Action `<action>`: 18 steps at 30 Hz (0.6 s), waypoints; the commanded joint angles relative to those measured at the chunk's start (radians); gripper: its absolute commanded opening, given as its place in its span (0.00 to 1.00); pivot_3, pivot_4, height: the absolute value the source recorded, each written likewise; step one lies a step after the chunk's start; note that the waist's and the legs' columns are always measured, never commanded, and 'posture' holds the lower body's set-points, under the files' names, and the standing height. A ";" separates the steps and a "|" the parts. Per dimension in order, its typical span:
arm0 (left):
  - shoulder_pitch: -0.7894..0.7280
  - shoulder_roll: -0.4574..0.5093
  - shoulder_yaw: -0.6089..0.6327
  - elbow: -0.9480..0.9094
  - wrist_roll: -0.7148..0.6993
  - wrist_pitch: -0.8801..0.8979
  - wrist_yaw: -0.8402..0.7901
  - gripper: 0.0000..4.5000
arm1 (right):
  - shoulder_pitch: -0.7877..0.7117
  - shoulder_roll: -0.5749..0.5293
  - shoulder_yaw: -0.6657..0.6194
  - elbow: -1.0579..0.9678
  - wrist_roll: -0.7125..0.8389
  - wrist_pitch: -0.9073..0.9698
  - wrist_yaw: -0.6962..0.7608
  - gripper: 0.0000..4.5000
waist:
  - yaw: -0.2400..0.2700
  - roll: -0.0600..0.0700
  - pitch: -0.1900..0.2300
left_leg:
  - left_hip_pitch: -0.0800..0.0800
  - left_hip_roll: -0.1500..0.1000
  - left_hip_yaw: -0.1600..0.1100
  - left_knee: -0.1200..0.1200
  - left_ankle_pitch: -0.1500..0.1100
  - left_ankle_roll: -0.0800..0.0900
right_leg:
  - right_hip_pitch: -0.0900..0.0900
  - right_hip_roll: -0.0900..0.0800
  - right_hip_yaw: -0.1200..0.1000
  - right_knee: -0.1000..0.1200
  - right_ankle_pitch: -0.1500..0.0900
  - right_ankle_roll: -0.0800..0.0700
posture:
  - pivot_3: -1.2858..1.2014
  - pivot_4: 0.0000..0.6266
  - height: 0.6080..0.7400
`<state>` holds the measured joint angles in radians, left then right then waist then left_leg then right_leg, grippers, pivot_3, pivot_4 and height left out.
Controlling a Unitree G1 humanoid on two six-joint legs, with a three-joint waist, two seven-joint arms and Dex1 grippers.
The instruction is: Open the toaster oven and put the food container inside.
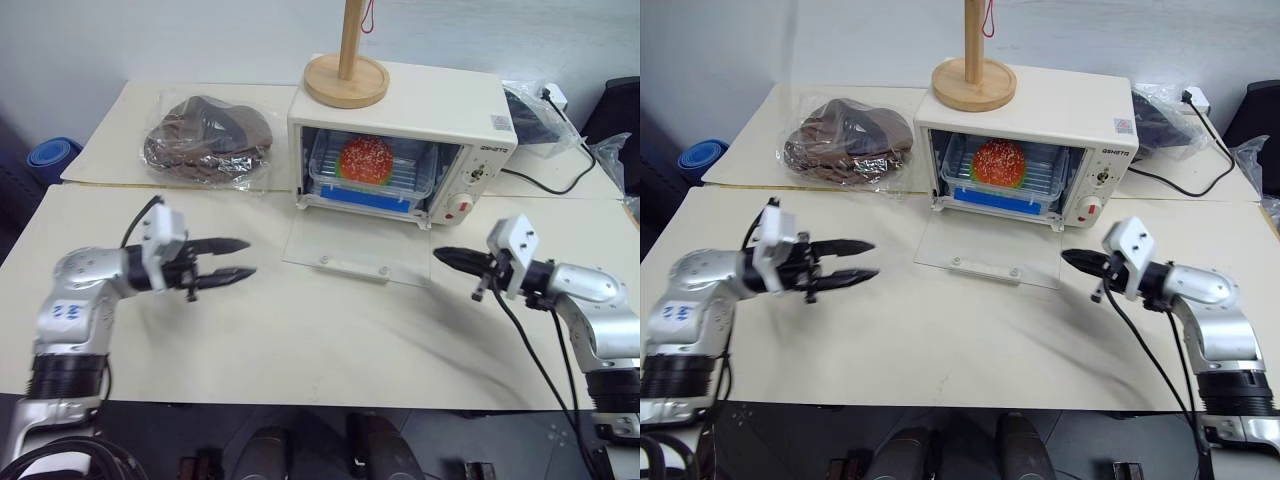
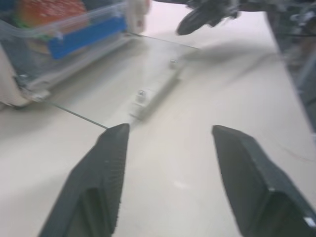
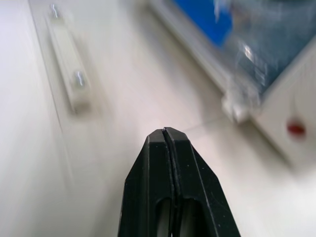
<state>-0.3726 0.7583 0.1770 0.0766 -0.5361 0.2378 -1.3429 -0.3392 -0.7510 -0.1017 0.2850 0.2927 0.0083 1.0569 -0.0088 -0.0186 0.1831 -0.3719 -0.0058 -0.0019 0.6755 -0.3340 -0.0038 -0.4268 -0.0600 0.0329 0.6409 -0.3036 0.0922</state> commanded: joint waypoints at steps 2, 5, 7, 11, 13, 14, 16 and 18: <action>0.000 0.012 0.022 -0.120 -0.083 0.029 -0.029 0.92 | -0.058 0.028 -0.006 0.184 -0.032 -0.169 0.033 0.00 | -0.001 0.000 0.000 | 0.000 0.000 0.000 0.001 0.000 0.000 | 0.000 0.000 0.000 0.000 0.000 0.000 | 0.52 0.24 1.00; 0.006 -0.020 0.026 -0.161 -0.108 0.055 0.023 0.99 | -0.082 0.068 0.031 0.260 -0.057 -0.233 0.060 0.00 | -0.008 0.000 0.000 | 0.000 0.000 0.000 0.000 0.000 -0.001 | 0.000 0.000 0.001 0.002 0.000 0.000 | 0.52 0.24 1.00; 0.018 -0.040 0.034 -0.181 -0.114 0.063 0.062 0.99 | -0.089 0.098 0.047 0.272 -0.060 -0.262 0.081 0.00 | -0.017 0.000 0.000 | 0.000 0.001 0.000 0.000 0.001 -0.002 | -0.001 0.001 0.001 0.003 0.000 0.000 | 0.52 0.24 1.00; 0.029 -0.094 0.087 -0.220 -0.180 0.133 0.196 0.99 | -0.098 0.164 0.024 0.213 -0.013 -0.233 0.045 0.00 | -0.025 0.000 0.000 | 0.000 0.002 0.000 0.000 0.001 -0.002 | -0.001 0.002 0.001 0.005 0.000 0.000 | 0.52 0.24 1.00; 0.026 -0.126 0.120 -0.236 -0.222 0.176 0.279 0.99 | -0.098 0.200 -0.006 0.167 0.035 -0.202 0.016 0.00 | -0.025 0.001 0.000 | 0.000 0.002 0.000 0.000 0.001 -0.002 | -0.001 0.002 0.001 0.006 0.000 0.000 | 0.52 0.24 1.00; 0.027 -0.139 0.133 -0.242 -0.221 0.174 0.313 0.99 | -0.099 0.218 -0.025 0.144 0.064 -0.184 0.001 0.00 | -0.024 0.000 0.000 | 0.000 0.002 0.000 0.000 0.001 -0.003 | -0.001 0.002 0.001 0.006 0.000 0.000 | 0.52 0.24 1.00; 0.033 -0.153 0.153 -0.251 -0.211 0.174 0.374 0.99 | -0.103 0.243 -0.057 0.109 0.110 -0.133 -0.032 0.00 | -0.020 0.000 0.000 | 0.000 0.002 0.000 0.000 0.001 -0.003 | -0.001 0.001 0.001 0.006 0.000 0.000 | 0.52 0.24 1.00; 0.048 -0.166 0.169 -0.257 -0.179 0.156 0.436 0.99 | -0.138 0.288 -0.103 0.072 0.186 -0.098 -0.074 0.00 | -0.020 0.000 0.000 | 0.000 0.002 -0.001 0.000 0.001 -0.003 | -0.001 0.001 0.001 0.006 0.000 0.000 | 0.52 0.24 1.00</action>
<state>-0.3338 0.5967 0.3151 -0.1463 -0.7213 0.4092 -0.9551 -0.4391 -0.4765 -0.1476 0.4216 0.4038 -0.1072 1.0142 -0.0284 -0.0181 0.1832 -0.3719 -0.0044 -0.0025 0.6761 -0.3328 -0.0071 -0.4277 -0.0591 0.0334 0.6464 -0.3035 0.0924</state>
